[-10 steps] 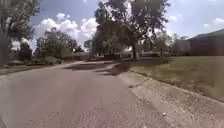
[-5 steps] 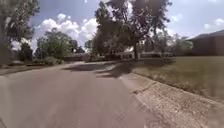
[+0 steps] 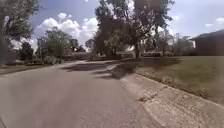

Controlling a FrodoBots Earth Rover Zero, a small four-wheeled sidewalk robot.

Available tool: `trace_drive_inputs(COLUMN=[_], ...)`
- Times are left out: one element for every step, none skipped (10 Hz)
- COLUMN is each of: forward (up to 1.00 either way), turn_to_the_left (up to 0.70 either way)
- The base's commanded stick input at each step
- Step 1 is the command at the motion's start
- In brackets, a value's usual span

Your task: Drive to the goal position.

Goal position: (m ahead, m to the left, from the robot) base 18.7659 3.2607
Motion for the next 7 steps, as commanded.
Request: trace_drive_inputs(forward=[0.70,0.70,0.70,0.70,0.70,0.70,0.70], turn_to_the_left=[0.00,0.00,0.00,0.00,0.00,0.00,0.00])
